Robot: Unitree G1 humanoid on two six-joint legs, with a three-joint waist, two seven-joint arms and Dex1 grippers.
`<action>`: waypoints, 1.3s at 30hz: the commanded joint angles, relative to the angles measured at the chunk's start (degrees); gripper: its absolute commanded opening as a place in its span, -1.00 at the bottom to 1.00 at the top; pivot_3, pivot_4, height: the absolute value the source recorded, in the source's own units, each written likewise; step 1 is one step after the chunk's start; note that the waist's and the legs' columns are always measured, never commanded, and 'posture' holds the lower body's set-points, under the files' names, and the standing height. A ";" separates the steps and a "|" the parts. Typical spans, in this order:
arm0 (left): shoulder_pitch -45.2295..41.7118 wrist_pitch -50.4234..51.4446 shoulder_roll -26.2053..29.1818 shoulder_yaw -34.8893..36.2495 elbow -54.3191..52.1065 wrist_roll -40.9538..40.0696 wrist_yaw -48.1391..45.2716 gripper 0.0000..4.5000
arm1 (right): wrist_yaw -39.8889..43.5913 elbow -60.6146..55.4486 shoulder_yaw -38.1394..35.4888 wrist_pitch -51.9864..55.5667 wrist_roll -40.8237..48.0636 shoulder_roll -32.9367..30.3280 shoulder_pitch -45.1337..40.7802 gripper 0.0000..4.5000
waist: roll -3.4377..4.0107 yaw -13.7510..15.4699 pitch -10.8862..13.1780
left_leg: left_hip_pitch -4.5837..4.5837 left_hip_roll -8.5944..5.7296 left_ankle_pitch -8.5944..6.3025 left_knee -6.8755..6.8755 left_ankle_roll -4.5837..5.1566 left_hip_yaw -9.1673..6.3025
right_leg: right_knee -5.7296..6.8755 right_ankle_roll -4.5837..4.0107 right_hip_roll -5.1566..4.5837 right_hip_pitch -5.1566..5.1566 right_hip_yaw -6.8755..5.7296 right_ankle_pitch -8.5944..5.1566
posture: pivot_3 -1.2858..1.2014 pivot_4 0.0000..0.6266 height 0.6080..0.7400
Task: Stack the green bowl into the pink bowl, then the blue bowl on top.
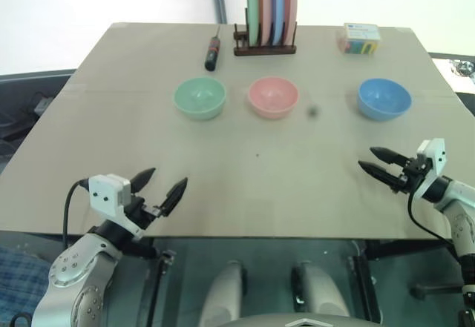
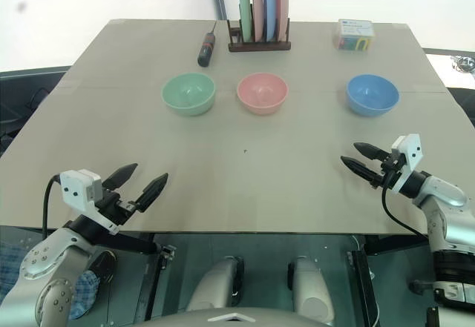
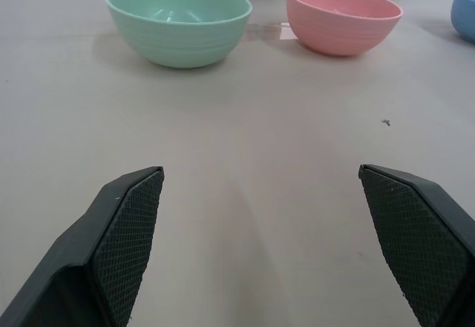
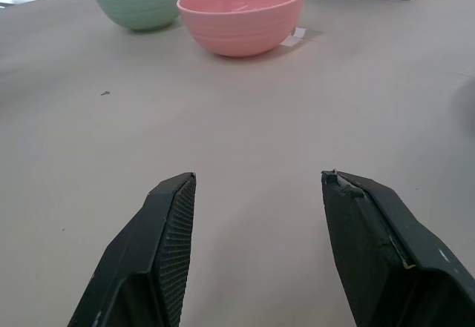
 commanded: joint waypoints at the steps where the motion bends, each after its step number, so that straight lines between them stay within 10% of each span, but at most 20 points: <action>1: -0.44 -1.53 -0.15 0.81 -1.84 -0.60 -0.25 1.00 | 0.56 0.07 -1.72 -1.73 0.42 -1.00 -0.48 0.25 | 0.00 0.01 0.00 | 0.00 0.00 0.00 0.00 0.00 0.00 | 0.00 0.00 0.00 0.00 0.00 0.00 | 0.03 -0.52 1.00; 29: -0.76 -1.56 -0.89 0.11 -1.52 -2.20 -1.95 1.00 | -0.27 -1.05 -0.95 2.70 1.09 -3.14 -0.08 0.25 | 0.00 0.91 0.00 | 0.01 0.00 0.00 0.00 0.00 0.04 | 0.00 -0.10 0.01 0.00 0.04 0.06 | 0.03 -0.52 1.00; 33: -0.77 -1.02 -0.97 0.32 -1.98 -2.99 -1.23 1.00 | 0.36 -2.63 -0.61 6.17 1.98 -3.87 0.02 0.94 | 0.00 0.91 0.00 | 0.02 0.01 0.00 0.01 0.01 0.04 | 0.01 -0.11 0.01 0.00 0.05 0.06 | 0.03 -0.52 1.00; 39: -1.23 -1.46 -1.46 0.38 -3.37 -4.80 -1.54 1.00 | -2.12 -4.23 0.63 4.69 -0.83 -3.30 -3.23 0.99 | 0.00 0.88 0.00 | 0.01 0.01 0.00 0.01 0.01 0.05 | 0.01 -0.09 0.01 0.00 0.04 0.06 | 0.03 -0.52 1.00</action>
